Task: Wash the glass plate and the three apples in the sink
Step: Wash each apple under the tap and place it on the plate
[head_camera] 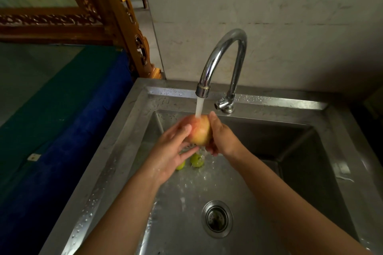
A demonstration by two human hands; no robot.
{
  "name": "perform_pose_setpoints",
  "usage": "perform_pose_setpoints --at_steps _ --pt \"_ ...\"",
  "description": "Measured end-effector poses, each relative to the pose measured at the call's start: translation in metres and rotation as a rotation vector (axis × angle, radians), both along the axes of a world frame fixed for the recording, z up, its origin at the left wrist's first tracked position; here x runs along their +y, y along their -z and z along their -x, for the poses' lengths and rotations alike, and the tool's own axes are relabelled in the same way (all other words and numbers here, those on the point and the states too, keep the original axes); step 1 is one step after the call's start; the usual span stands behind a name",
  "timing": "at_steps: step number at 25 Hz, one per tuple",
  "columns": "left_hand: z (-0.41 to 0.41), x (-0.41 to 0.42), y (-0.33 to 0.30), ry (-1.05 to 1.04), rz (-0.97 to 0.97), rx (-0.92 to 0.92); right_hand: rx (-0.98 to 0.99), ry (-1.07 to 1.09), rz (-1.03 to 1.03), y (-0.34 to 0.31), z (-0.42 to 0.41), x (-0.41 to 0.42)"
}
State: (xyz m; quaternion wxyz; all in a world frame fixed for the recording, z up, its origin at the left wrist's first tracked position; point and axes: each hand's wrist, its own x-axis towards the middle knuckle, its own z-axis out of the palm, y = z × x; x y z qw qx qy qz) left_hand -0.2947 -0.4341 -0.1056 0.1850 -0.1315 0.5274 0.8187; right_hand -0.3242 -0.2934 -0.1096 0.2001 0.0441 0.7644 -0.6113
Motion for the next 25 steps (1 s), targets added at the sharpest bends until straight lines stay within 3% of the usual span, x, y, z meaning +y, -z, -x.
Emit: perform_pose_setpoints --at_steps 3,6,9,11,14,19,23,25 --pt "0.002 0.001 -0.002 0.025 -0.102 -0.054 -0.018 -0.051 -0.179 0.006 0.006 0.003" --pt "0.000 0.006 0.006 -0.102 -0.203 -0.242 0.031 0.028 -0.231 0.007 0.025 0.019" --pt "-0.001 0.006 0.015 -0.224 -0.332 -0.407 0.355 0.152 -0.443 0.007 0.049 0.039" --pt "-0.001 0.006 0.017 -0.239 -0.388 -0.436 0.509 0.034 -0.632 0.010 0.062 0.047" --pt "0.001 0.007 0.017 -0.262 -0.446 -0.465 0.525 -0.134 -0.706 0.016 0.070 0.048" --pt "0.003 0.013 0.014 -0.236 -0.443 -0.508 0.588 -0.098 -0.760 0.030 0.051 0.053" --pt "0.004 0.020 0.007 -0.220 -0.407 -0.530 0.511 -0.251 -1.003 0.037 0.034 0.056" --pt "0.003 0.024 0.001 -0.206 -0.364 -0.532 0.417 -0.259 -0.814 0.019 0.034 0.057"
